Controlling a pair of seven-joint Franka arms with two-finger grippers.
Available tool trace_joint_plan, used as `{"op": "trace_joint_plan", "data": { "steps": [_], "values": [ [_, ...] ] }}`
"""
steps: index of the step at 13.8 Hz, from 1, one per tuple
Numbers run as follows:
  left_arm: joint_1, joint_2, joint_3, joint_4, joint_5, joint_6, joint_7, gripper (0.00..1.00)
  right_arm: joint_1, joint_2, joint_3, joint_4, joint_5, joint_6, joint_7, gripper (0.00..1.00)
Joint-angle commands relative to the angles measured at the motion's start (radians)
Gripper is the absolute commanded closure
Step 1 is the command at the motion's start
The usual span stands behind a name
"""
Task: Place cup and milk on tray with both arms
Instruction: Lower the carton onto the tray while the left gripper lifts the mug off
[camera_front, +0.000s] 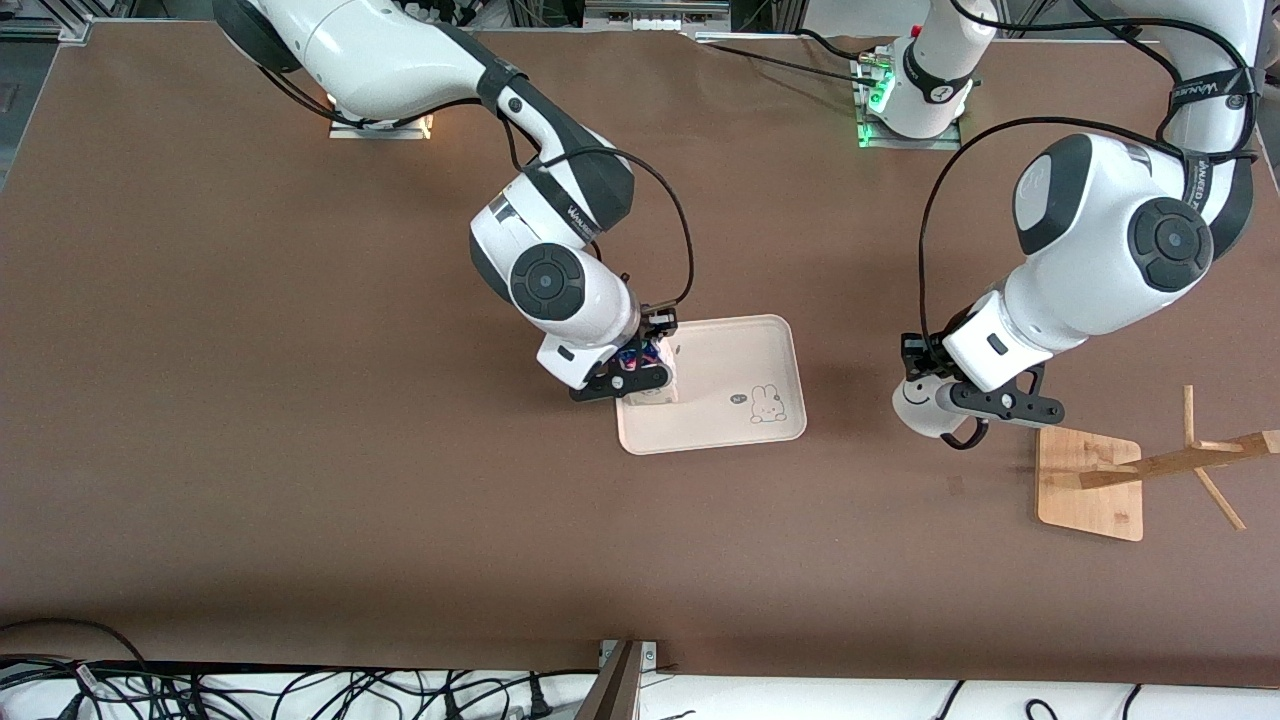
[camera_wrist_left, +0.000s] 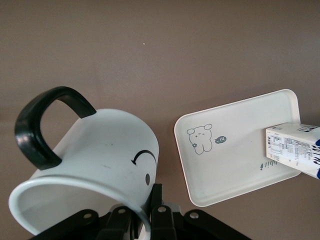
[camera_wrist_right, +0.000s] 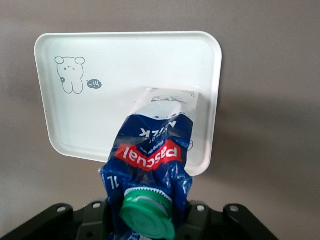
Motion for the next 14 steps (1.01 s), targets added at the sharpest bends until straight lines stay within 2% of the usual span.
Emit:
{"op": "trace_joint_plan", "data": {
  "steps": [1,4,5,6,7,14],
  "values": [
    [-0.002,0.017,0.004,0.035,-0.027,-0.027,-0.005,1.0,0.011,0.034,0.004,0.031,-0.009,0.03,0.005,0.64],
    [-0.01,0.017,0.004,0.035,-0.029,-0.027,-0.017,1.0,0.011,0.044,0.004,0.029,-0.009,0.035,0.011,0.63],
    [-0.01,0.017,0.004,0.035,-0.03,-0.027,-0.029,1.0,0.011,0.044,0.004,0.028,-0.009,0.038,0.013,0.6],
    [-0.013,0.02,0.004,0.035,-0.03,-0.027,-0.044,1.0,0.011,0.044,0.004,0.028,-0.009,0.038,0.016,0.35],
    [-0.017,0.022,0.004,0.035,-0.03,-0.027,-0.058,1.0,0.01,0.041,0.004,0.026,-0.007,0.036,0.028,0.0],
    [-0.022,0.028,0.004,0.035,-0.03,-0.027,-0.063,1.0,0.026,0.017,0.011,0.029,-0.007,0.055,0.206,0.0]
  ]
}}
